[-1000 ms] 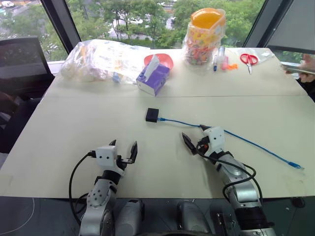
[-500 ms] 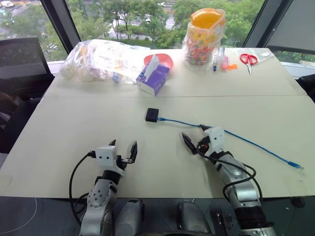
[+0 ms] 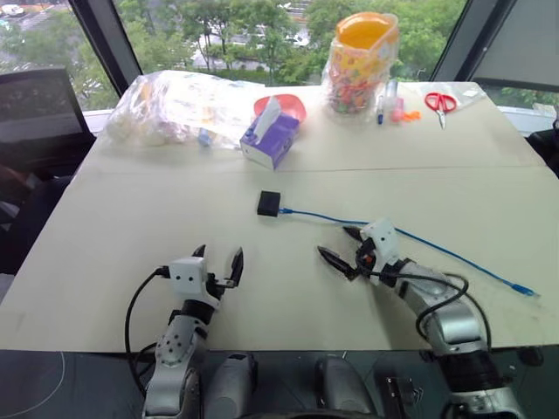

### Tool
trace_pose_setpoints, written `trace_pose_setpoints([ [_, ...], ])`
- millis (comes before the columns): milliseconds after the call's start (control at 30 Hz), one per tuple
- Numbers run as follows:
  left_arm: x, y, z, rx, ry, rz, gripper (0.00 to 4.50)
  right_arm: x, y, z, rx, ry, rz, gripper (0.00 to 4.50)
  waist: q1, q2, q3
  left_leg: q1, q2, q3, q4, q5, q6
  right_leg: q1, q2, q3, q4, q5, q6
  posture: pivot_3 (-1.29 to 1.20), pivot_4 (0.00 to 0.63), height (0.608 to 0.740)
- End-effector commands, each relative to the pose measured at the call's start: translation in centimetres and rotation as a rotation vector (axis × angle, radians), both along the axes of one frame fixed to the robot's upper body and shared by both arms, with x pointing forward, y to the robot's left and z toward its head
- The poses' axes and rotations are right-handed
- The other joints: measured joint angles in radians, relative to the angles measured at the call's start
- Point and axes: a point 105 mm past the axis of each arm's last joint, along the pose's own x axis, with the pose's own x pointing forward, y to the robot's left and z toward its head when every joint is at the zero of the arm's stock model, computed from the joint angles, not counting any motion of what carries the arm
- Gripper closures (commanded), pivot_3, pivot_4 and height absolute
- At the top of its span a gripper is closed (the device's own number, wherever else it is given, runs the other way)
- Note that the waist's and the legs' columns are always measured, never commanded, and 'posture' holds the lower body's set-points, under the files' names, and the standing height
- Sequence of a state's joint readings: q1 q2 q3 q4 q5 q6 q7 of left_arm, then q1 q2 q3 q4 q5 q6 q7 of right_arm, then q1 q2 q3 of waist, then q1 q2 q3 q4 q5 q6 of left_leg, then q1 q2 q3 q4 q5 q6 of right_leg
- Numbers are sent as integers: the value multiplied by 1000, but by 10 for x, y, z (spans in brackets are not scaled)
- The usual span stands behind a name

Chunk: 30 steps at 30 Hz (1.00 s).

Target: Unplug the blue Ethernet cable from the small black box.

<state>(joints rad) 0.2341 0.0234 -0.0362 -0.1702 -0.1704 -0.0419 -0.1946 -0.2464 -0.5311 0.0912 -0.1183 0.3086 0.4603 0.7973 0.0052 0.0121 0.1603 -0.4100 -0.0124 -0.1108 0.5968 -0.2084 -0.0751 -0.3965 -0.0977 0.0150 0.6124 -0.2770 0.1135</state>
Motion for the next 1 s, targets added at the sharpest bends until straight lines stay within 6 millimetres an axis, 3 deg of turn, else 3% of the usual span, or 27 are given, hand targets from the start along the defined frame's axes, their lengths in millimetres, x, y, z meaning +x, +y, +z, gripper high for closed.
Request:
trace_pose_setpoints([
  [33,-1,0,-24,-8,97,-3,11,4,22,48,-59,-79,214,0,0,2,1,0,0,0,0,0,1,-1,0,0,2,0,0,0,150,740],
  [200,0,-4,-23,-9,83,-5,11,36,39,72,-241,-104,317,0,10,3,0,2,1,-4,-1,1,1,-5,2,-5,5,0,0,0,150,740],
  [500,1,-4,-18,-6,62,29,11,90,80,69,-611,-4,432,0,1,5,2,0,1,-3,-1,1,1,-2,1,-3,8,5,0,0,150,740],
  [633,-1,-1,-15,-4,56,58,11,99,90,62,-708,34,443,0,0,4,2,0,1,-3,-2,1,1,-3,1,-4,8,6,1,0,150,740],
  [800,-5,5,-14,0,55,88,11,102,87,51,-869,12,477,0,-8,4,2,0,1,-3,-3,1,1,-4,1,-3,9,6,1,0,150,740],
  [1000,-9,12,-12,1,56,117,11,102,99,48,-869,17,470,0,-28,4,3,1,1,-1,-4,1,1,-9,2,0,18,5,3,0,150,740],
])
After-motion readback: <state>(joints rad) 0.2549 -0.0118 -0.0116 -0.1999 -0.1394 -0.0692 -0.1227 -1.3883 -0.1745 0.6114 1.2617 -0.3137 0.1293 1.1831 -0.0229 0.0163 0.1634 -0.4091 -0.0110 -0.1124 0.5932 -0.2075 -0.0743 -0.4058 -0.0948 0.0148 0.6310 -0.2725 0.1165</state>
